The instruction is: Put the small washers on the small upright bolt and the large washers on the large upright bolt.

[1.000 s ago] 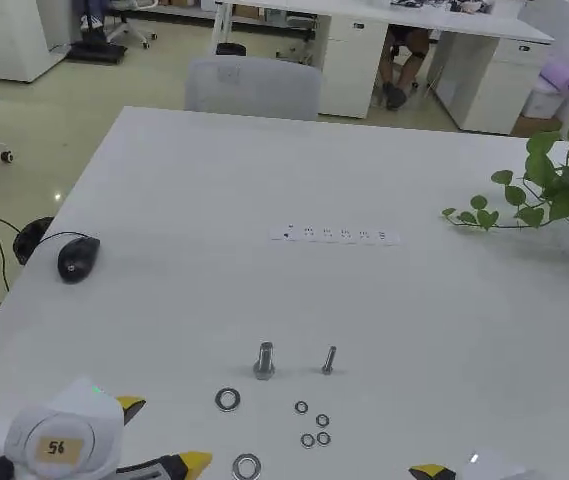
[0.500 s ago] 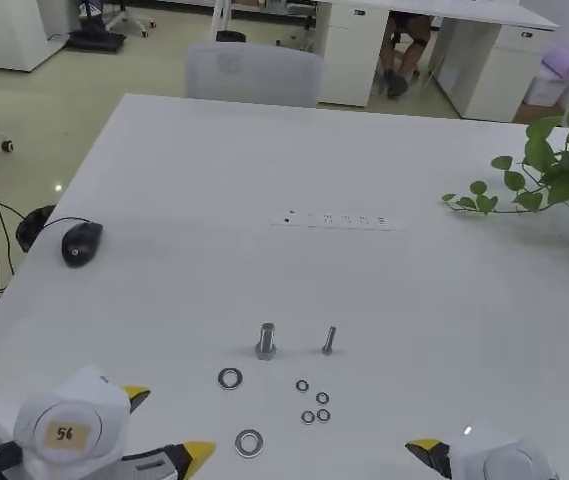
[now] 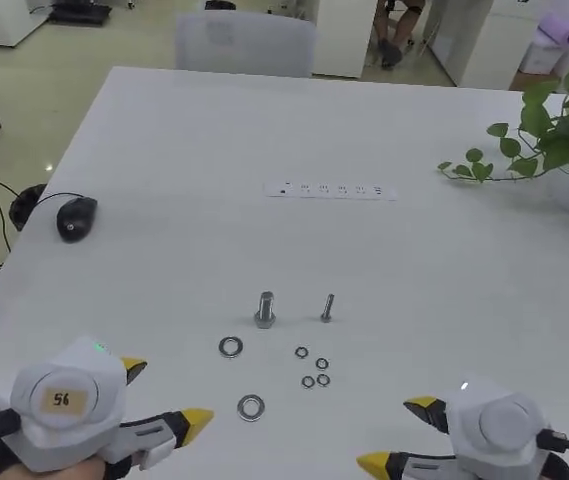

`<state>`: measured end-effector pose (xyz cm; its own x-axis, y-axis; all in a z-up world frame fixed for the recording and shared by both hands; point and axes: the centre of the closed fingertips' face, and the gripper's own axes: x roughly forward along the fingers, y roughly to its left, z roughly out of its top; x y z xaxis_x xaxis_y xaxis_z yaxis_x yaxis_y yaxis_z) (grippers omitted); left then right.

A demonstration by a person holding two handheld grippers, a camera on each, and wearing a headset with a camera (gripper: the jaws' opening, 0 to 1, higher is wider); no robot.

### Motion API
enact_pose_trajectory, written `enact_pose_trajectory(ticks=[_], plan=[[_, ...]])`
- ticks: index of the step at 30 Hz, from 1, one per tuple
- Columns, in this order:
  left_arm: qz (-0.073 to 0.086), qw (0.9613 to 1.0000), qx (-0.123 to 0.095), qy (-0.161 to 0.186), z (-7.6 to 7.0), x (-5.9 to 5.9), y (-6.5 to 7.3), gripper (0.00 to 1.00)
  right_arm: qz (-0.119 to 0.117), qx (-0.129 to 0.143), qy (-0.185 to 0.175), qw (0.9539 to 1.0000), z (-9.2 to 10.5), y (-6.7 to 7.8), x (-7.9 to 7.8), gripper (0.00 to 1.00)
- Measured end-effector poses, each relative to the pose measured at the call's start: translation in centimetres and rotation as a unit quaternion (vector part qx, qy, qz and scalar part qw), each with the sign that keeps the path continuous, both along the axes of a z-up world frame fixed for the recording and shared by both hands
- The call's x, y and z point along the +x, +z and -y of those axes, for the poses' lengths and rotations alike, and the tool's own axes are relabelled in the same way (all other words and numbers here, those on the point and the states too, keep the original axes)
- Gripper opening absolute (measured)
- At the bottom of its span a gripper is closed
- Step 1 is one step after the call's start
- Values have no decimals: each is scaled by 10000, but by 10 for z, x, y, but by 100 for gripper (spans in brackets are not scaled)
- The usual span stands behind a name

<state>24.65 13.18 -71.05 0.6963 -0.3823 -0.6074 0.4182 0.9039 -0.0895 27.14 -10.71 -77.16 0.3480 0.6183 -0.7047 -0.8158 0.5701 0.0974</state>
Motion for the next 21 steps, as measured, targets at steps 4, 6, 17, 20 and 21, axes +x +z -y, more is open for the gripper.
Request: enact_pose_trajectory(ticks=[4, 6, 17, 20, 21], plan=[[-6, 10000, -25, 36, 0, -2, -1, 61, -105, -7, 46, 9999, -3, -2, -3, 65], [-2, 10000, -45, 52, -1, -2, 0, 61, -127, 15, 100, 9999, -5, -1, -4, 65], [86, 9998, -126, 106, 1, 1, 2, 61, -1, -99, 304, 9995, -16, 7, 18, 61], [66, 9999, -123, 95, 0, 0, 0, 61, 22, -178, 357, 9992, -18, 6, 25, 58], [60, 9999, -119, 94, 0, 0, -1, 61, 29, -210, 396, 9990, -19, 5, 27, 57]])
